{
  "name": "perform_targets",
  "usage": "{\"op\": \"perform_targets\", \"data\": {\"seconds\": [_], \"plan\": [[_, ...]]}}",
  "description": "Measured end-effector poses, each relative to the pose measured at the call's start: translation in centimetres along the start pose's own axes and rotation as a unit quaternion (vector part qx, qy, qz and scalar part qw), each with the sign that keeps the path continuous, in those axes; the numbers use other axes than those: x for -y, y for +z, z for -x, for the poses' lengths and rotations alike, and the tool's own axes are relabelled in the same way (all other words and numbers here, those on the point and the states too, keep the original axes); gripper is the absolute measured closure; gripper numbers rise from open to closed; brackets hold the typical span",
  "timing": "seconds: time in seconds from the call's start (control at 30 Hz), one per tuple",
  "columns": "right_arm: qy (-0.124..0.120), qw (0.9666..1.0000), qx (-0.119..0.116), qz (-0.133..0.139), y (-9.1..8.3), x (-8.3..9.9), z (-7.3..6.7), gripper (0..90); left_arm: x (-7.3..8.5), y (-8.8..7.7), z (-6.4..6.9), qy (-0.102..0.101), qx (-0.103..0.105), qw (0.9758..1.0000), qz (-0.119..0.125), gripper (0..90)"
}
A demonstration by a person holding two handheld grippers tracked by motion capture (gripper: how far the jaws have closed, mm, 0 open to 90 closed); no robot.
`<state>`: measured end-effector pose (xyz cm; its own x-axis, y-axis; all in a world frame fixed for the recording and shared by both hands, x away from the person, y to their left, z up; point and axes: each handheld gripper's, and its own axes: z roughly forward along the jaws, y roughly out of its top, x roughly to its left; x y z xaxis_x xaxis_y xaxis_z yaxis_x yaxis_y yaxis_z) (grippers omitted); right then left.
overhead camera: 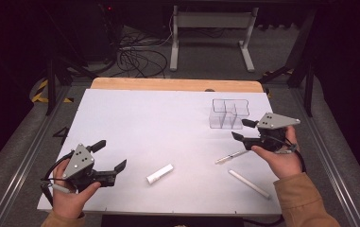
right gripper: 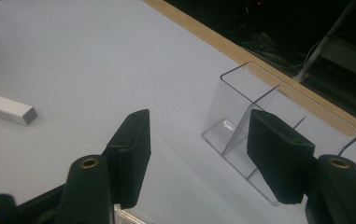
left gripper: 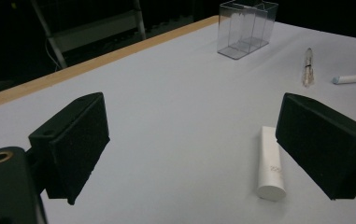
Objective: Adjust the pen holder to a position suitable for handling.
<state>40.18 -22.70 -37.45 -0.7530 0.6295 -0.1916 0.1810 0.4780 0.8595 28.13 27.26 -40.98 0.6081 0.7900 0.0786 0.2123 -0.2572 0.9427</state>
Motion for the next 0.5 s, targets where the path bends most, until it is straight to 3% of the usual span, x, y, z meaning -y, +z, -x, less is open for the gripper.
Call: {"op": "perform_targets", "data": {"seconds": [0.5], "plan": [[0.012,0.9994,-0.012,-0.029,1.8,-1.2,2.2,40.3,0.0,0.1,0.0,-0.002,0.002,1.0,-0.004,10.7]]}}
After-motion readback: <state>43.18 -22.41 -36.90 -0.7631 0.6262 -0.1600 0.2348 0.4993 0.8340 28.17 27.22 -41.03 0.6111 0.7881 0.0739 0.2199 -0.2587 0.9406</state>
